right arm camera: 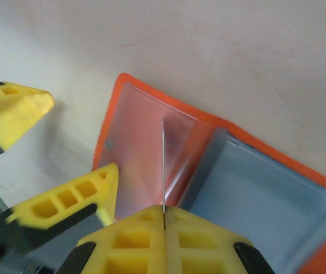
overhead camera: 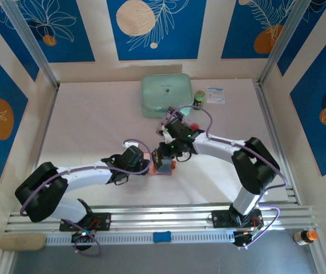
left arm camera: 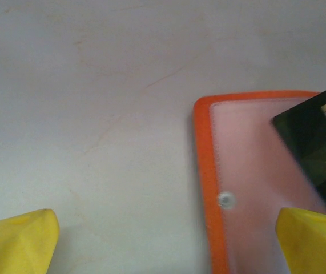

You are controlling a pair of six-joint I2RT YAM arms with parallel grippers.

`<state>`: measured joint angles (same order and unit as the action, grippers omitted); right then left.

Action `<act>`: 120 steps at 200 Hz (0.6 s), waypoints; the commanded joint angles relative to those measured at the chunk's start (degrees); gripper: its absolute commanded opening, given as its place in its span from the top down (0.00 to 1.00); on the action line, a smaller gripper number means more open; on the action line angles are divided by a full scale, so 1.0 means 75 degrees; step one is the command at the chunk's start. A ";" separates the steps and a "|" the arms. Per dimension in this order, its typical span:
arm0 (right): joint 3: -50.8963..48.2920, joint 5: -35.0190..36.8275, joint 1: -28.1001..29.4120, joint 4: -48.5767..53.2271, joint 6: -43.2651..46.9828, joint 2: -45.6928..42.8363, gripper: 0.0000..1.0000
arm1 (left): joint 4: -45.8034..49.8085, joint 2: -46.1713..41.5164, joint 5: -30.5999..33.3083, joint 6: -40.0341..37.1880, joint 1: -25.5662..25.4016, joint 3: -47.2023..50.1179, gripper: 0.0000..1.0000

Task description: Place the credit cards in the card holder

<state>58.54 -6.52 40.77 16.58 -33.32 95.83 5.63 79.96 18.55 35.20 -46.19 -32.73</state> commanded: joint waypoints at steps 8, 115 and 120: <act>-0.0628 -0.0271 -0.0191 -0.0756 -0.0820 -0.0768 1.00 | 0.0328 0.0114 0.0187 -0.0213 -0.0027 -0.0148 0.03; -0.3217 0.0975 0.0323 -0.5030 -0.3305 -0.1271 1.00 | 0.0675 -0.0365 0.0245 -0.0205 -0.0022 0.0167 0.02; -0.3231 0.1033 0.0370 -0.5087 -0.3306 -0.1250 1.00 | 0.0678 -0.0381 0.0249 -0.0207 -0.0019 0.0180 0.02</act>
<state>34.96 -2.72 41.91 -14.52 -55.72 86.56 8.71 78.13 19.18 34.35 -46.19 -32.56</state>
